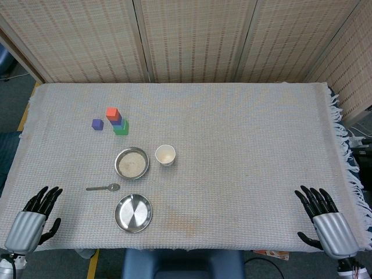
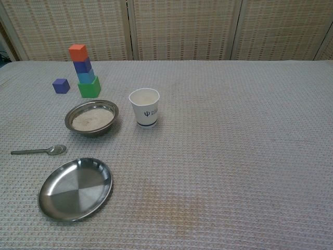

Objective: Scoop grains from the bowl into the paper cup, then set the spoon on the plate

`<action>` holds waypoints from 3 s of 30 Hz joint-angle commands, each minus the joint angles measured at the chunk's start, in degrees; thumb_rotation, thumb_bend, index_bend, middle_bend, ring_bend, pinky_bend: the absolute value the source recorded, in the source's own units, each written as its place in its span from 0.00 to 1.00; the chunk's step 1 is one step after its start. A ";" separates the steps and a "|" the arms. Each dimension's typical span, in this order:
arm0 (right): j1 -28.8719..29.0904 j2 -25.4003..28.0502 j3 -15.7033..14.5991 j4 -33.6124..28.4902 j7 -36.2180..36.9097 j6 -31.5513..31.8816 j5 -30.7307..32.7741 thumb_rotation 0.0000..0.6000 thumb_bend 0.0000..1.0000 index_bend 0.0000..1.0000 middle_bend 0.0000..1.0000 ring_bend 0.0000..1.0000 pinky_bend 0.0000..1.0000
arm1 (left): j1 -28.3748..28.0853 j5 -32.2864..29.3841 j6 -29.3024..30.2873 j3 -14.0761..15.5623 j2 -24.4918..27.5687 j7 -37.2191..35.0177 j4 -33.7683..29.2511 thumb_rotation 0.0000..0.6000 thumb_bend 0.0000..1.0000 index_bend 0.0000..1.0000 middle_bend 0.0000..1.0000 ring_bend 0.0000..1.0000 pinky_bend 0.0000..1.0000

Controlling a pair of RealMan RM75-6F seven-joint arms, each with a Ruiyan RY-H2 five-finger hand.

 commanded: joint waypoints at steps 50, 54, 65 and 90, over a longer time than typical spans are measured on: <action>0.34 0.87 0.58 -1.02 1.19 -1.23 2.20 1.00 0.04 0.00 0.00 0.00 0.00 | -13.99 -20.48 -19.20 -10.97 -27.87 12.22 19.90 1.00 0.41 0.44 1.00 1.00 1.00; 0.41 0.81 0.61 -0.96 1.26 -1.38 2.30 1.00 0.04 0.00 0.00 0.00 0.00 | -14.36 -20.69 -19.25 -10.84 -28.79 12.49 21.62 1.00 0.41 0.44 1.00 1.00 1.00; 0.51 0.83 0.56 -1.08 1.04 -1.77 2.53 1.00 0.04 0.00 0.00 0.00 0.00 | -15.12 -21.29 -19.70 -10.40 -30.04 14.22 24.53 1.00 0.41 0.44 1.00 1.00 1.00; 0.55 0.94 0.23 -1.67 0.16 -2.44 2.73 1.00 0.04 0.00 0.00 0.00 0.00 | -15.58 -20.95 -18.18 -9.88 -32.07 14.57 29.37 1.00 0.40 0.50 1.00 1.00 1.00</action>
